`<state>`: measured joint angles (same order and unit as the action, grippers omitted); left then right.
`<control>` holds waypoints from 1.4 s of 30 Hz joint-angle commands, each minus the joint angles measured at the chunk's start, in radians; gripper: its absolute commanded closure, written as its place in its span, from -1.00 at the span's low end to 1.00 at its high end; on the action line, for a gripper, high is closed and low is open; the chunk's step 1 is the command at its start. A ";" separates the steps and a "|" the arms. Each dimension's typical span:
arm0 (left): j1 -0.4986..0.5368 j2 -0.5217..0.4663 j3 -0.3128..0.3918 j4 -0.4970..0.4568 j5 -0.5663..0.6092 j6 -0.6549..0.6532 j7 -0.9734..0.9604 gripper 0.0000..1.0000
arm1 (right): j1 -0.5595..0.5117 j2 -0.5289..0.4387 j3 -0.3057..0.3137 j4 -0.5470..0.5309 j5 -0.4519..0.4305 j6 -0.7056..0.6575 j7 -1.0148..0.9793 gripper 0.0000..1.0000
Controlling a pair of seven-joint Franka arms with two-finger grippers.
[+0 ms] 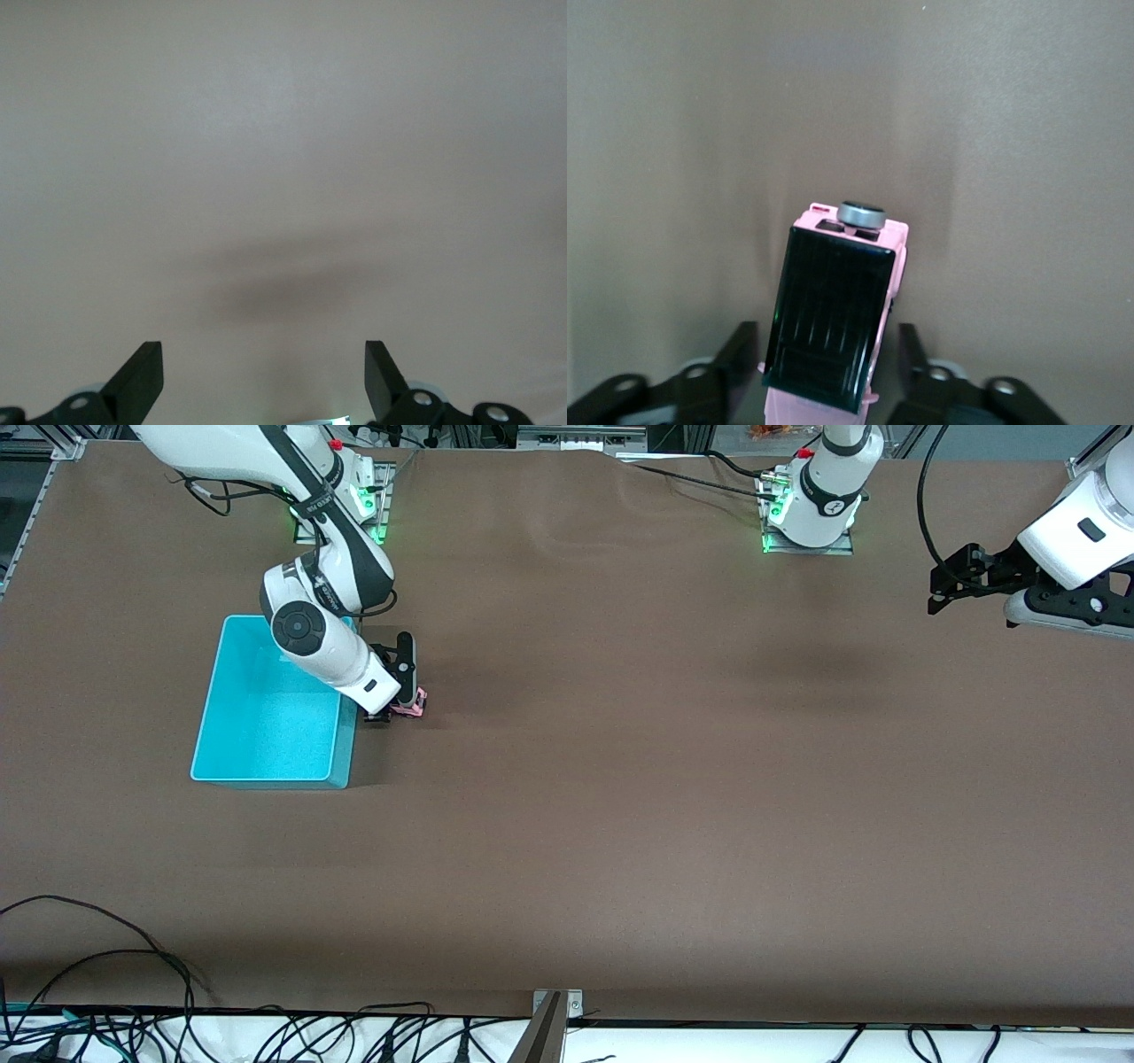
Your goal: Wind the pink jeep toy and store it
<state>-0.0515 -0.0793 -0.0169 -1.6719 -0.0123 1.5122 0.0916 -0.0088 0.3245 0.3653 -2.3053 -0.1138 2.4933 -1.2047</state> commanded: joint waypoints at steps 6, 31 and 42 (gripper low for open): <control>0.018 0.019 -0.014 0.040 0.000 -0.026 0.002 -1.00 | 0.003 -0.027 0.003 0.000 -0.023 0.016 0.007 0.54; 0.013 0.019 -0.014 0.041 -0.003 -0.026 0.002 -1.00 | -0.062 -0.038 0.029 0.550 -0.009 -0.672 -0.006 0.55; 0.012 0.019 -0.014 0.041 -0.003 -0.026 0.000 -1.00 | -0.255 -0.041 0.014 0.566 0.101 -0.787 -0.305 0.54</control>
<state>-0.0490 -0.0788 -0.0222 -1.6703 -0.0123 1.5121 0.0916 -0.1862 0.2733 0.3809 -1.7532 -0.0707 1.7578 -1.3750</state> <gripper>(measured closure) 0.000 0.511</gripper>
